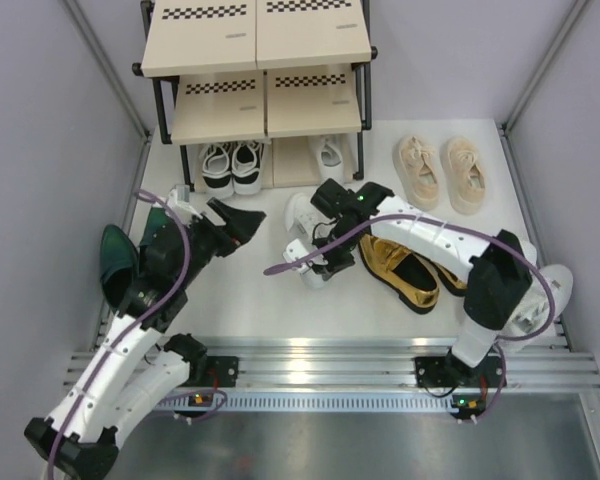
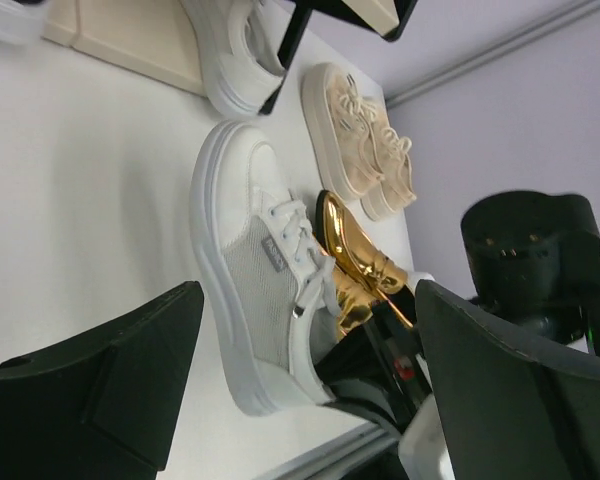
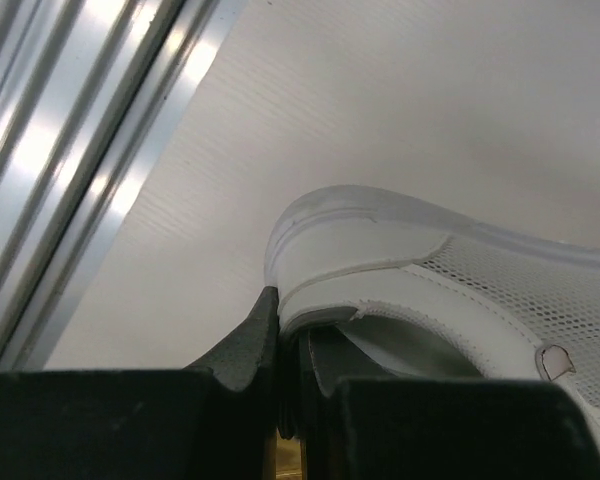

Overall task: Place and organize the shoes onto the shoe shelf
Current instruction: Pick up the shoe at the center of the board, then place the shoe at the shoe shelf.

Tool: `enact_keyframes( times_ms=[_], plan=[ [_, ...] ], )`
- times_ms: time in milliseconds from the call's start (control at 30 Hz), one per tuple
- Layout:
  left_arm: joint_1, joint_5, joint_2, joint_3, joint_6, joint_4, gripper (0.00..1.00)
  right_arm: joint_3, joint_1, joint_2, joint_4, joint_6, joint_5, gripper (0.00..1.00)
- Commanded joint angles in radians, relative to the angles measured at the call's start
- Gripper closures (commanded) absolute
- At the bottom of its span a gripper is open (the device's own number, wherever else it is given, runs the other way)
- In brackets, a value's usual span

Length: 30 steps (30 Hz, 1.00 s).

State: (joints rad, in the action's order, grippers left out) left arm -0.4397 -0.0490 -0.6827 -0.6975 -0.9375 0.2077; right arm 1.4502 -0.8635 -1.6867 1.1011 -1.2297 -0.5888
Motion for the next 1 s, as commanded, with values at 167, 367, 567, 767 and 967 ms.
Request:
enact_keyframes(
  times_ms=[167,367,567,767,967],
  plan=[
    [0.004,0.173,0.241,0.035,0.048,0.308,0.08,0.436,0.078,-0.289,0.063,-0.129,0.086,1.00],
    [0.006,0.225,0.416,0.072,-0.009,0.372,0.08,0.686,0.110,-0.499,0.065,-0.162,0.156,1.00],
    [0.006,0.261,0.465,0.043,-0.011,0.436,0.08,0.800,0.153,-0.619,-0.018,-0.212,0.208,1.00],
    [0.006,0.261,0.465,0.047,-0.021,0.438,0.08,0.861,0.185,-0.680,-0.105,-0.246,0.251,1.00],
    [0.006,0.262,0.465,0.058,-0.034,0.438,0.08,0.866,0.205,-0.702,-0.201,-0.267,0.276,1.00]
  ],
)
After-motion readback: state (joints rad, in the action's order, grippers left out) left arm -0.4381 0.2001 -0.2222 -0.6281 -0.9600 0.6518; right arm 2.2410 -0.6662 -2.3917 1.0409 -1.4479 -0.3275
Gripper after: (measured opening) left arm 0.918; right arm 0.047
